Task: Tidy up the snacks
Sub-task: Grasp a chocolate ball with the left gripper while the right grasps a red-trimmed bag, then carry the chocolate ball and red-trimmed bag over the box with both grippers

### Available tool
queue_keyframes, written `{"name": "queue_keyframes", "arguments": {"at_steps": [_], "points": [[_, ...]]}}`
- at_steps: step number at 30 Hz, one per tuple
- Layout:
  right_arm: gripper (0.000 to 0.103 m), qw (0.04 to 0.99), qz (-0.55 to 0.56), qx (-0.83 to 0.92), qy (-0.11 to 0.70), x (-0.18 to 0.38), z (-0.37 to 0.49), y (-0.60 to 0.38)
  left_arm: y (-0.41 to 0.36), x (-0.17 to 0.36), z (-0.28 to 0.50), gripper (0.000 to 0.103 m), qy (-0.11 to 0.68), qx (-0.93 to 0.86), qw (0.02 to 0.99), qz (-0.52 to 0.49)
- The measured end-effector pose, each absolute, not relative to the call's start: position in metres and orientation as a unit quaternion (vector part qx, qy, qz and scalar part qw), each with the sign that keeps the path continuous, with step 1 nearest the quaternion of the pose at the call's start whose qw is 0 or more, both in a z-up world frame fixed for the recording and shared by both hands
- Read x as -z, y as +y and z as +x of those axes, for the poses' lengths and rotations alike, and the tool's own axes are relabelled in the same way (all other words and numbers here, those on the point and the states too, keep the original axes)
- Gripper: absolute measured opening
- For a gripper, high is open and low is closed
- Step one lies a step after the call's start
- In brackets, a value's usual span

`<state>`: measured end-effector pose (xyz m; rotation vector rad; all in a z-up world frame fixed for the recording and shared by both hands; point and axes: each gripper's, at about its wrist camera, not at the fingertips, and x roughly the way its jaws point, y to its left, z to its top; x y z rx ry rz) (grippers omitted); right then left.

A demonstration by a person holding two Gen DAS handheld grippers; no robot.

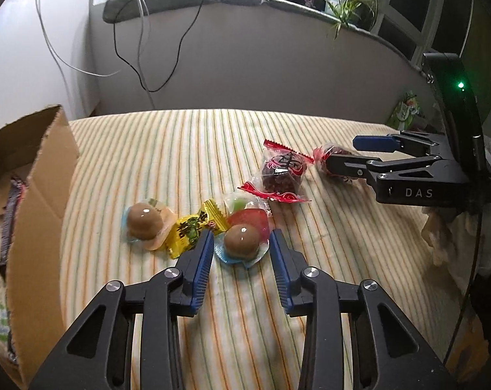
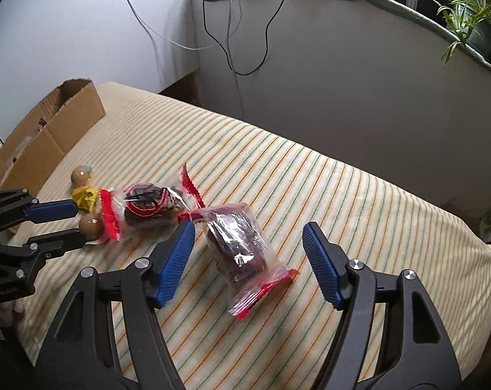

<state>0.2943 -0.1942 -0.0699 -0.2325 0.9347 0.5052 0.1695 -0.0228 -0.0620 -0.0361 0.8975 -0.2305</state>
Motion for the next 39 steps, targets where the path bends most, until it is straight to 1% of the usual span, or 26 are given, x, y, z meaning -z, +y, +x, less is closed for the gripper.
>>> {"name": "queue_keyframes", "arguments": {"at_steps": [1,3,4,7,8,9,15,23,39], "points": [[0.071,0.855,-0.111,-0.241,0.446,0.072,0.295,-0.194,-0.024,0.064,0.172,0.029,0.435,0.112,0.893,-0.016],[0.063,0.852,-0.113,-0.242,0.45,0.076,0.297,-0.194,-0.027,0.067,0.177,0.026,0.441,0.111,0.891,-0.014],[0.061,0.851,-0.112,-0.243,0.452,0.077,0.297,-0.193,-0.027,0.069,0.178,0.024,0.442,0.11,0.89,-0.014],[0.06,0.848,-0.114,-0.243,0.456,0.083,0.299,-0.191,-0.028,0.069,0.181,0.024,0.44,0.11,0.891,-0.014],[0.056,0.847,-0.115,-0.244,0.458,0.085,0.299,-0.19,-0.028,0.069,0.181,0.024,0.439,0.11,0.891,-0.012],[0.045,0.844,-0.115,-0.248,0.462,0.087,0.3,-0.188,-0.029,0.069,0.18,0.024,0.438,0.109,0.892,-0.009],[0.04,0.844,-0.11,-0.249,0.462,0.088,0.298,-0.186,-0.029,0.069,0.175,0.024,0.436,0.113,0.893,-0.007],[0.036,0.849,-0.099,-0.244,0.459,0.081,0.288,-0.188,-0.027,0.06,0.164,0.023,0.425,0.119,0.897,-0.014],[0.035,0.868,-0.096,-0.261,0.412,0.023,0.248,-0.177,0.005,0.017,0.121,0.023,0.373,0.102,0.921,-0.035]]}}
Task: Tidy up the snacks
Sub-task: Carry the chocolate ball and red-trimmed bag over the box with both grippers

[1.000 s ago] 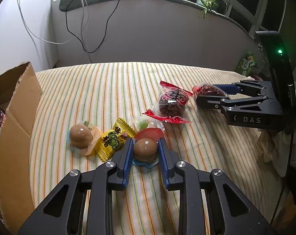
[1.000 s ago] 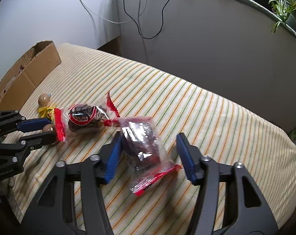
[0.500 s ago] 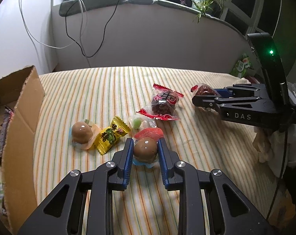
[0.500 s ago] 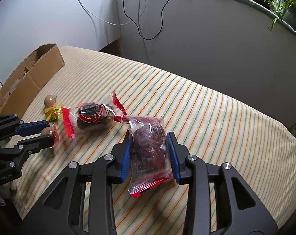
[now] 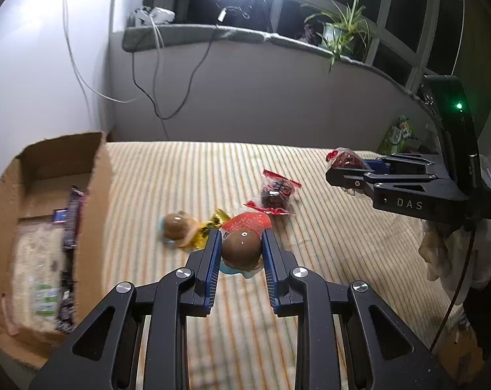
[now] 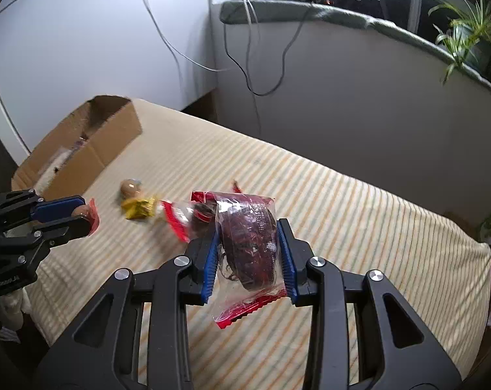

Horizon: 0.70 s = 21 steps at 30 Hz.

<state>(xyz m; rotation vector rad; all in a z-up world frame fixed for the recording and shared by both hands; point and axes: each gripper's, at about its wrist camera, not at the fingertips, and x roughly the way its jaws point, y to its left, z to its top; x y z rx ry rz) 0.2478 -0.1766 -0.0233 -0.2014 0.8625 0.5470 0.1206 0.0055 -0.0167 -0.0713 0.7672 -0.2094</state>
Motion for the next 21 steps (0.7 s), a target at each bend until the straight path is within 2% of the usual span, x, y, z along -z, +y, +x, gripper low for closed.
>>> {"name": "queue_keyframes", "arguments": {"at_steps": [21], "points": [[0.035,0.852,-0.134,-0.343,0.372,-0.011,0.207,-0.068,0.101,-0.009,0.09,0.023,0.335,0.008,0.94,-0.063]]}}
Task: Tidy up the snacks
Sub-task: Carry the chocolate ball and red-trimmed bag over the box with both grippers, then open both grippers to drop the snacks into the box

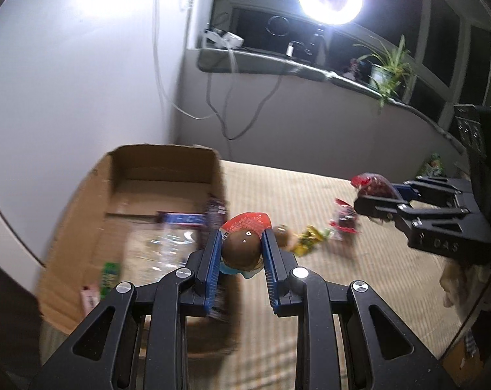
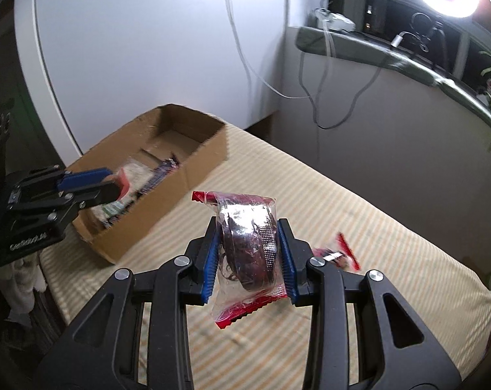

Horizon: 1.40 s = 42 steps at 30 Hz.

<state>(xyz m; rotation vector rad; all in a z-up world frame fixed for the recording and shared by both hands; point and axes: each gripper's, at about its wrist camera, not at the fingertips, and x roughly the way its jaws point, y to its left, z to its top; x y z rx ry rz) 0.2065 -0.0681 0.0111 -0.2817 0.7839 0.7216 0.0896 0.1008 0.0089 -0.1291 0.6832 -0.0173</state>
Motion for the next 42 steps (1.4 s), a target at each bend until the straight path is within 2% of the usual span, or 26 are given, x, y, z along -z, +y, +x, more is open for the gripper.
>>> {"name": "queue_keyframes", "arguments": {"at_steps": [17,28,42], "points": [[0.035,0.823,-0.153,-0.406,0.365,-0.011,0.221,0.037,0.178,-0.004,0.092,0.023,0.333,-0.067,0.937,-0.077],[0.035,0.804,-0.161,-0.431,0.378,0.006,0.237,0.087,0.187,0.002,0.091,0.023,0.335,-0.08,0.936,-0.075],[0.035,0.796,-0.157,-0.439,0.385,0.013,0.239,0.095,0.186,0.003,0.092,0.024,0.336,-0.085,0.935,-0.071]]}}
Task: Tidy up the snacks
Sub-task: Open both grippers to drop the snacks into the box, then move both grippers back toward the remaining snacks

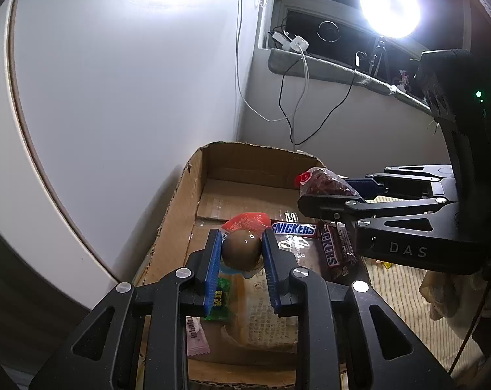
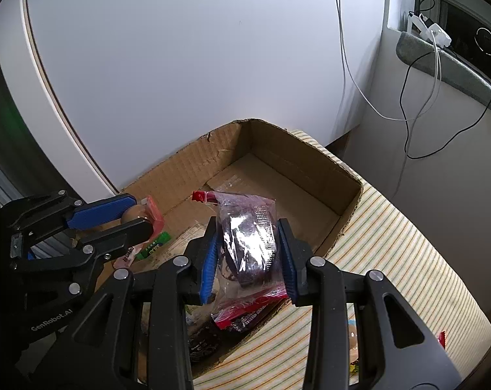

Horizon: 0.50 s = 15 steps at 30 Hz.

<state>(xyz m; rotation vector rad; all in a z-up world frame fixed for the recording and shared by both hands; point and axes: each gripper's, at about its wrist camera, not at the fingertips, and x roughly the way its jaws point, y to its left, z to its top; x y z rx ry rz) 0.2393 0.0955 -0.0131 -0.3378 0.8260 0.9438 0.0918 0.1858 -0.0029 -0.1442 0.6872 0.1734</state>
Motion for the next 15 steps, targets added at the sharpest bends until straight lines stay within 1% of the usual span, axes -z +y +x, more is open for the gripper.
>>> {"name": "queue_keyframes", "arguments": {"at_steps": [2,4,6,8,9,10,12,15], "points": [[0.038,0.802,-0.162,-0.432,0.379,0.011,0.238,0.095,0.185,0.003,0.091,0.024,0.335,-0.086,0.936,-0.071],[0.045,0.805,-0.159,-0.43,0.376,0.009,0.238,0.094,0.185,0.002,0.09,0.024,0.335,-0.087,0.936,-0.07],[0.056,0.808,-0.155,-0.43,0.373,0.007,0.237,0.092,0.185,0.002,0.09,0.024,0.335,-0.09,0.935,-0.069],[0.058,0.81,-0.155,-0.428,0.369,0.004,0.237,0.09,0.185,0.002,0.089,0.025,0.334,-0.093,0.935,-0.071],[0.058,0.811,-0.154,-0.427,0.369,0.003,0.236,0.089,0.185,0.002,0.089,0.028,0.334,-0.094,0.935,-0.071],[0.058,0.812,-0.154,-0.426,0.369,0.002,0.236,0.088,0.186,0.001,0.088,0.035,0.333,-0.094,0.935,-0.072],[0.068,0.813,-0.154,-0.424,0.368,0.001,0.235,0.086,0.186,0.0,0.086,0.043,0.33,-0.098,0.936,-0.071],[0.07,0.818,-0.151,-0.419,0.364,-0.003,0.232,0.078,0.186,-0.003,0.083,0.043,0.326,-0.099,0.937,-0.073]]}}
